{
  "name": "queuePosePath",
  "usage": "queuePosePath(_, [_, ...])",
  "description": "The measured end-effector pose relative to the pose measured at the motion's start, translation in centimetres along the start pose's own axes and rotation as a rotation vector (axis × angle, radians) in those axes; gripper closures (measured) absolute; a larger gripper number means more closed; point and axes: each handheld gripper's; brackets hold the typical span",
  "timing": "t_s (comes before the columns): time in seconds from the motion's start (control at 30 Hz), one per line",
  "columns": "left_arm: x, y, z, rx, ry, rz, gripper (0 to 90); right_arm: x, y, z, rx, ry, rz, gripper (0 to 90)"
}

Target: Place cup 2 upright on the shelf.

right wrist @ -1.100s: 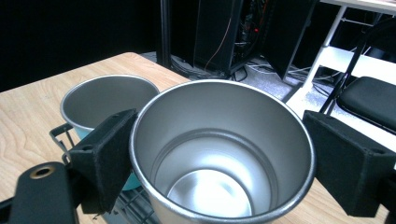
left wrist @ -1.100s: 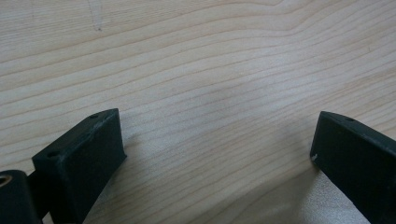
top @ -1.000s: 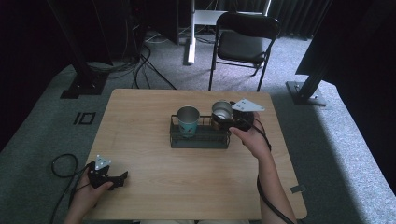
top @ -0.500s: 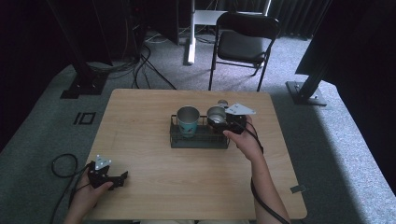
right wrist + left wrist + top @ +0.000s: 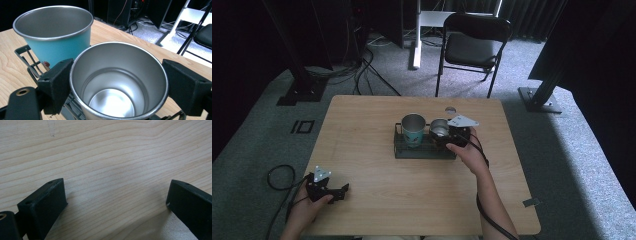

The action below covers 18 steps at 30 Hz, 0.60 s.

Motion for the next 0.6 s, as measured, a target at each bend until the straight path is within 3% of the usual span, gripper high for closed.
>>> queuePosePath(0.6, [0.0, 0.0, 0.0, 0.002, 0.000, 0.000, 3.3, -1.1, 0.4, 1.0, 0.000, 0.020, 0.013, 13.3])
Point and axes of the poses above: each handheld gripper's, and its own axes: x roughly backward along the jaws, z roughly out of its underside, y roughly to its left, and after that the axes turned 4 degrees about -z, right-handed
